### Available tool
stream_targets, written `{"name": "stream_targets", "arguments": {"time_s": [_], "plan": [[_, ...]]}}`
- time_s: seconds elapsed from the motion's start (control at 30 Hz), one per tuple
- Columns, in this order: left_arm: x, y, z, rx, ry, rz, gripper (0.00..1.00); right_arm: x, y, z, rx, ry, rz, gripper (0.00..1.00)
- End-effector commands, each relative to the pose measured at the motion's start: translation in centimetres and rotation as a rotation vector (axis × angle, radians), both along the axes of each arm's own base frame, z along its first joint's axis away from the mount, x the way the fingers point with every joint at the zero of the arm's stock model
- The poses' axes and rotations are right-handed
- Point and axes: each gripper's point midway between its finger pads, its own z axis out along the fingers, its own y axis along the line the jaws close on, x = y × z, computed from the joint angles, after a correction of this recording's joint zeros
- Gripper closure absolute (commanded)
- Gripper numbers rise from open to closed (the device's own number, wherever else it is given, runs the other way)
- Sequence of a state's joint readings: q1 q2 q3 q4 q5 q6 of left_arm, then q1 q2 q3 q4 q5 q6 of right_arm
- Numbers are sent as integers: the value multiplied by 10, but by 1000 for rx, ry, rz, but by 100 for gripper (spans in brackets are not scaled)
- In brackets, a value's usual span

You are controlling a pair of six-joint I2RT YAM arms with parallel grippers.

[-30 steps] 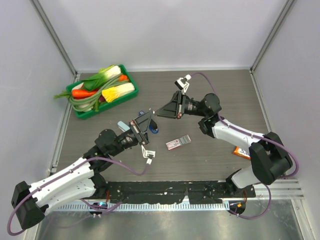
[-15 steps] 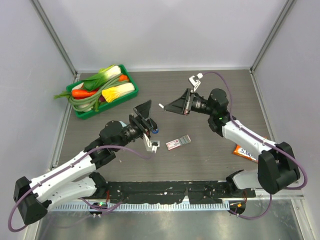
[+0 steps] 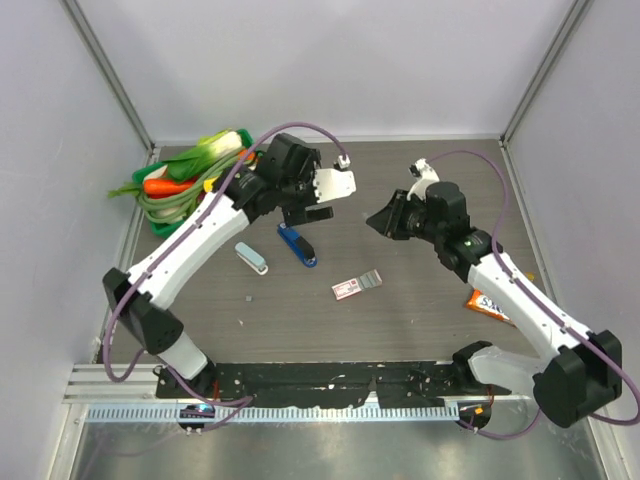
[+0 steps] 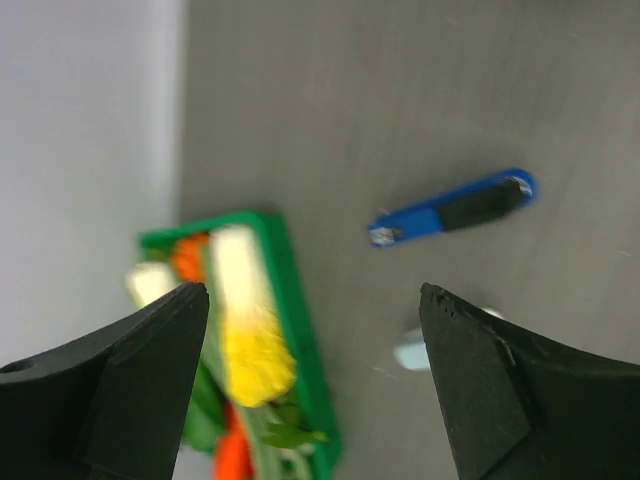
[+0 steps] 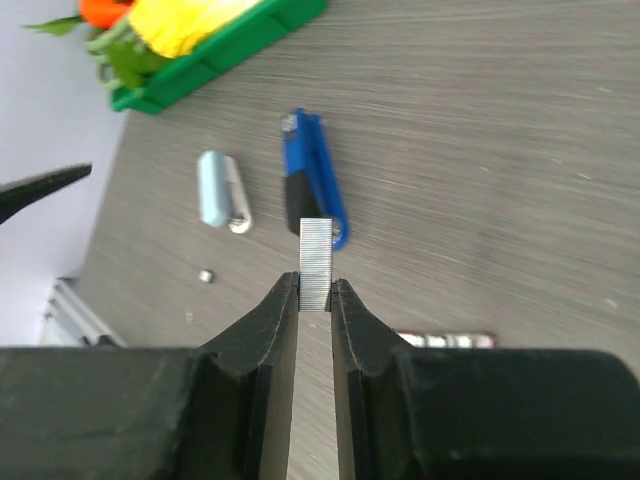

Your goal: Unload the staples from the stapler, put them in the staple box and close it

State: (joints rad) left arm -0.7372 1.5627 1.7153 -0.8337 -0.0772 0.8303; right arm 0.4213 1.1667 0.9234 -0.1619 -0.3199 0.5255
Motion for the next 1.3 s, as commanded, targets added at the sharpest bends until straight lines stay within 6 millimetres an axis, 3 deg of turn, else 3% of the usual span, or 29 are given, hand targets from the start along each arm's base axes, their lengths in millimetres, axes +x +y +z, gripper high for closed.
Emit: {"name": "stream_targets", "arguments": {"time_s": [0.0,0.03,0.1,0.17,0.2,0.27,0.33,0.43,0.57,0.87,1.07,1.27], "plan": [[-82,21,-73,31,582,145,9,-2,-50,-21,-179,-30,-188,98],[-96,17,-87,21,669,137,9,-2,-56,-21,-189,-31,-212,98],[-106,9,-98,-23,718,133,5,-7,-67,-20,-212,-38,-257,98],[-119,8,-122,-34,773,139,3,-10,-78,-17,-229,-48,-304,98],[-113,-1,-124,-74,736,121,0,-12,-80,-19,-229,-44,-309,98],[-125,-5,-141,-67,766,99,0,-16,-82,-22,-227,-35,-315,98],[-125,-14,-157,-52,764,77,0,-21,-83,-23,-222,-35,-307,98],[-111,-35,-174,-73,731,74,0,-27,-87,-27,-229,-31,-314,98],[-95,-62,-186,-144,747,93,0,-30,-88,-31,-238,-26,-305,98],[-92,-100,-214,-174,730,68,0,-34,-91,-51,-274,13,-301,98],[-97,-119,-227,-183,752,57,0,-38,-94,-50,-273,2,-306,98],[-94,-122,-248,-158,731,77,0,-39,-99,-43,-272,-16,-330,98]]}}
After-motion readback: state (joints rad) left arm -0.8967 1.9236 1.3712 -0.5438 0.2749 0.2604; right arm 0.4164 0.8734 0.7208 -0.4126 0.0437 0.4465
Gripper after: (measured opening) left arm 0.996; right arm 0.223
